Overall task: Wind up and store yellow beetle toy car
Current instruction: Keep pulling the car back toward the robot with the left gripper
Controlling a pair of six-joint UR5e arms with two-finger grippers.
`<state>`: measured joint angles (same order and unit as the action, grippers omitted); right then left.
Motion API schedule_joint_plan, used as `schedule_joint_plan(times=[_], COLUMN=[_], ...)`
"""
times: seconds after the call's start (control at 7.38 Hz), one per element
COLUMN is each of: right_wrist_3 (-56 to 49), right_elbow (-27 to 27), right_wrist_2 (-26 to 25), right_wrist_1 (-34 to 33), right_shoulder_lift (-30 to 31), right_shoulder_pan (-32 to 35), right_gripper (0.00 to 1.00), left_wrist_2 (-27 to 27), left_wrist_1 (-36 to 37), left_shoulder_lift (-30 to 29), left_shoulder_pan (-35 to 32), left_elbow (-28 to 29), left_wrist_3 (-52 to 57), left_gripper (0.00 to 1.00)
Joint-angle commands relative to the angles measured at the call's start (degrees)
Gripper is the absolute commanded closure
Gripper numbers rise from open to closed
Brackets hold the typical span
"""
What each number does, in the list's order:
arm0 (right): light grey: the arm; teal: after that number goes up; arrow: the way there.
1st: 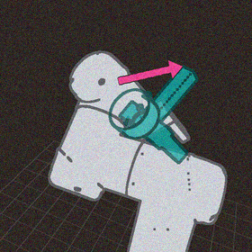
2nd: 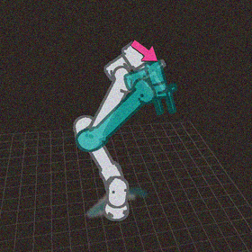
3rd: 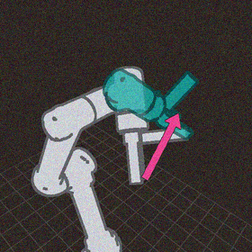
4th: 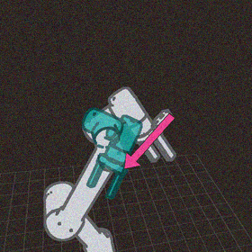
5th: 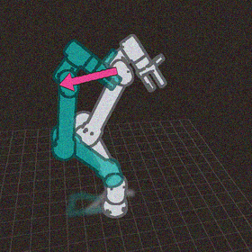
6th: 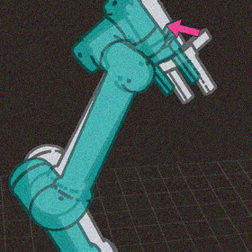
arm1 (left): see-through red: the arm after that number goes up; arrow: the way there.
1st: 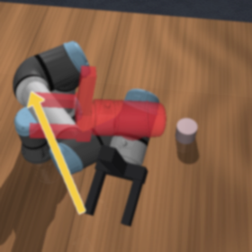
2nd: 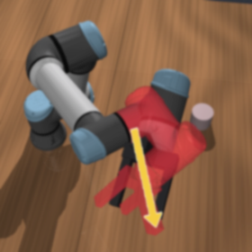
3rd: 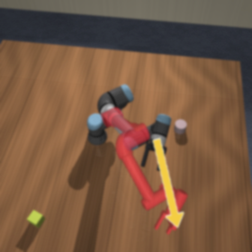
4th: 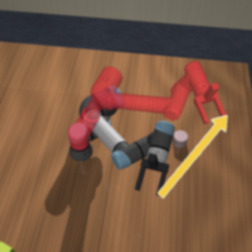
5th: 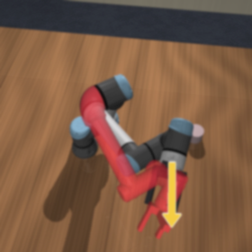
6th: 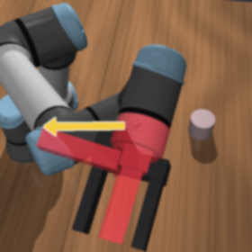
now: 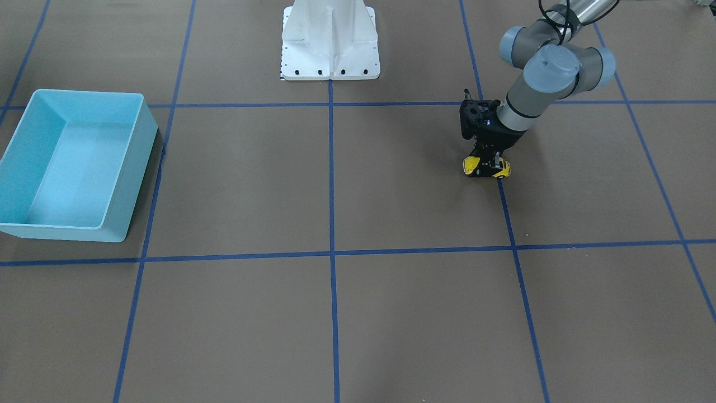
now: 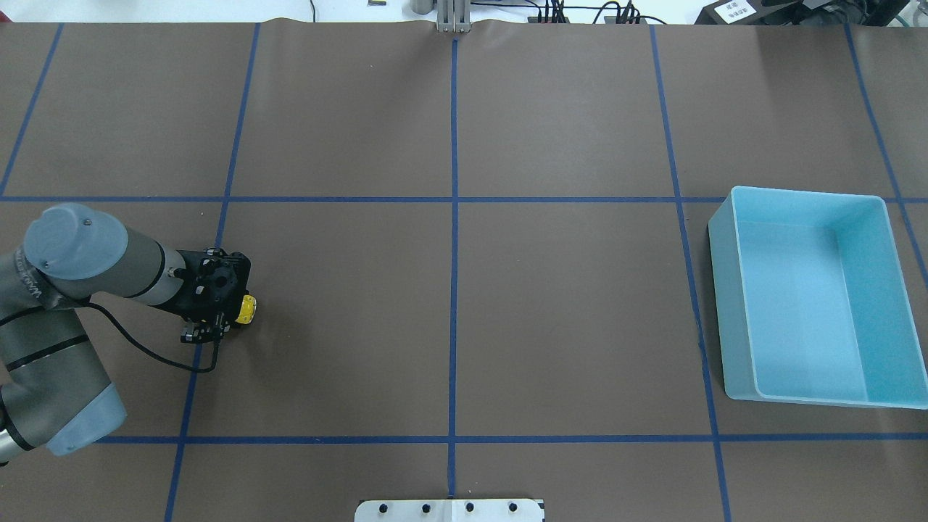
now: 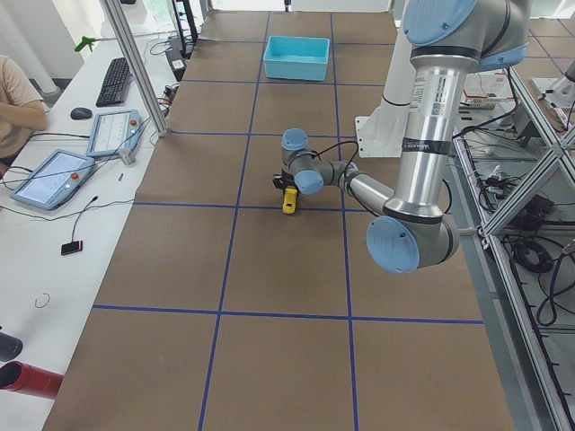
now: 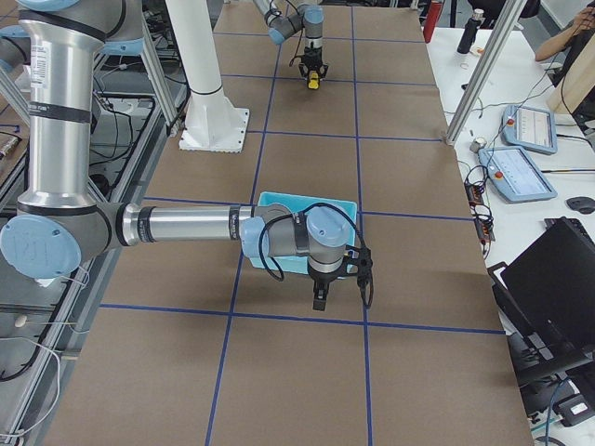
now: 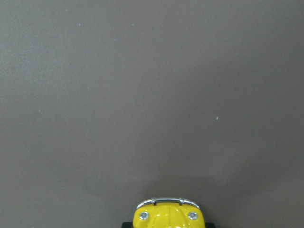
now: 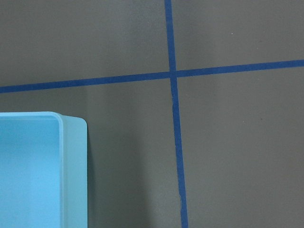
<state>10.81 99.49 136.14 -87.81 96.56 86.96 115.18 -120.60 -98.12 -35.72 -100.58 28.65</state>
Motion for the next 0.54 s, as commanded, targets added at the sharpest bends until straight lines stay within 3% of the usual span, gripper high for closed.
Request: schedule_joint_plan(times=[0.0, 0.41], right_wrist_3=[0.00, 0.00], right_elbow=[0.01, 0.09], right_wrist_2=[0.00, 0.00], right_wrist_1=[0.00, 0.00], right_shoulder_lift=[0.03, 0.03], right_shoulder_pan=[0.05, 0.05], right_gripper=[0.01, 0.01], left_wrist_2=[0.39, 0.48], left_wrist_1=[-1.64, -2.80], left_shoulder_lift=[1.26, 2.14], left_shoulder_pan=[-0.06, -0.32], left_elbow=[-0.05, -0.05], left_wrist_3=[0.00, 0.00], left_gripper=[0.88, 0.88])
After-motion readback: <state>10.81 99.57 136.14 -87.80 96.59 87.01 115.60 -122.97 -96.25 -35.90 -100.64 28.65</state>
